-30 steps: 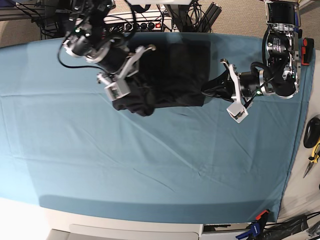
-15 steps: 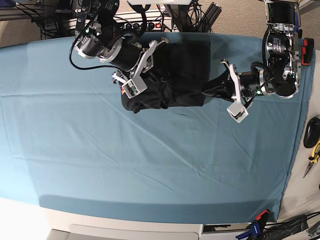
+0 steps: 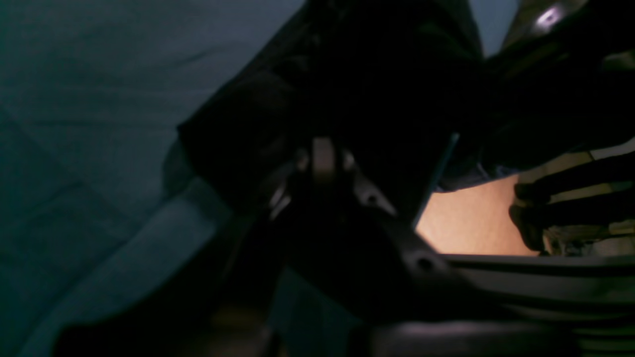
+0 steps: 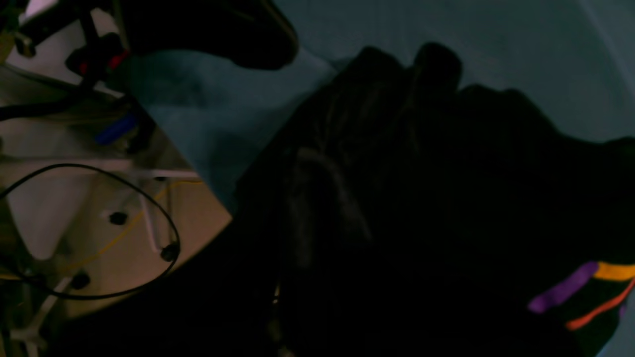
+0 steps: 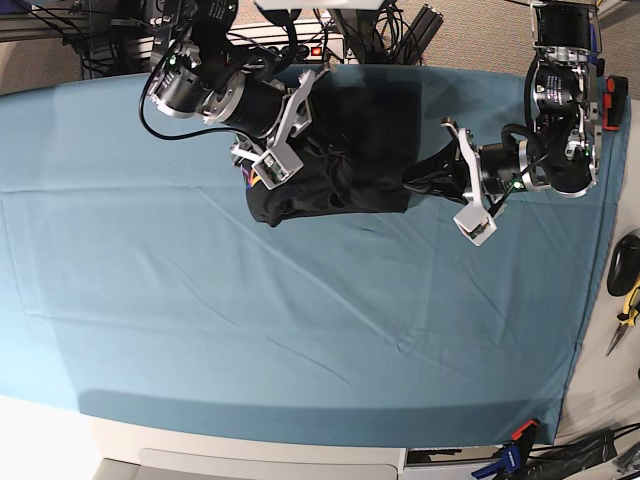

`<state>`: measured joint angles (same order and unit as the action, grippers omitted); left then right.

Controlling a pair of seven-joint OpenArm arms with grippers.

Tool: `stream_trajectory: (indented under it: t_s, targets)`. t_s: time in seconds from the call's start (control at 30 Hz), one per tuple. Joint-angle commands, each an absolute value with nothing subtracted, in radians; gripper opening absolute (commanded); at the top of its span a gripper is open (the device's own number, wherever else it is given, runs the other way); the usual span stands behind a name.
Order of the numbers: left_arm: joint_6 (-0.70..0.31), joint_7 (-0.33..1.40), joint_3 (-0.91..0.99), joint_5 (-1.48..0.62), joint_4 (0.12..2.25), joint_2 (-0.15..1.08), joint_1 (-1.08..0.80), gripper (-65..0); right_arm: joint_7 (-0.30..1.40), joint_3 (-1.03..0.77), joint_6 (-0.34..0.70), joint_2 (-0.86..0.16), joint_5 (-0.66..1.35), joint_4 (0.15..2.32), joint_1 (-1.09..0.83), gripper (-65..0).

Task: Fold the T-shirt properly
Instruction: 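Press the folded sleeve end down with the right gripper onto the bundle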

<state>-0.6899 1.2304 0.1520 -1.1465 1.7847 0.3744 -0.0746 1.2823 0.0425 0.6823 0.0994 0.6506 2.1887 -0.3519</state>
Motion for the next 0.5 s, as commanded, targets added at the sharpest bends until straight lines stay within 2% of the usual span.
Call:
stream_trajectory:
  t_s: [0.0, 0.47]
  targets:
    - [-0.698, 1.212, 0.159, -1.176, 1.801, 0.385, -0.064, -65.0, 1.263, 0.047, 0.698, 0.102, 0.672, 2.182, -0.349, -65.0]
    - [-0.698, 1.211, 0.159, -1.183, 1.801, 0.385, -0.063, -65.0, 1.198, 0.062, 0.698, 0.105, 0.630, 2.000, -0.277, -65.0]
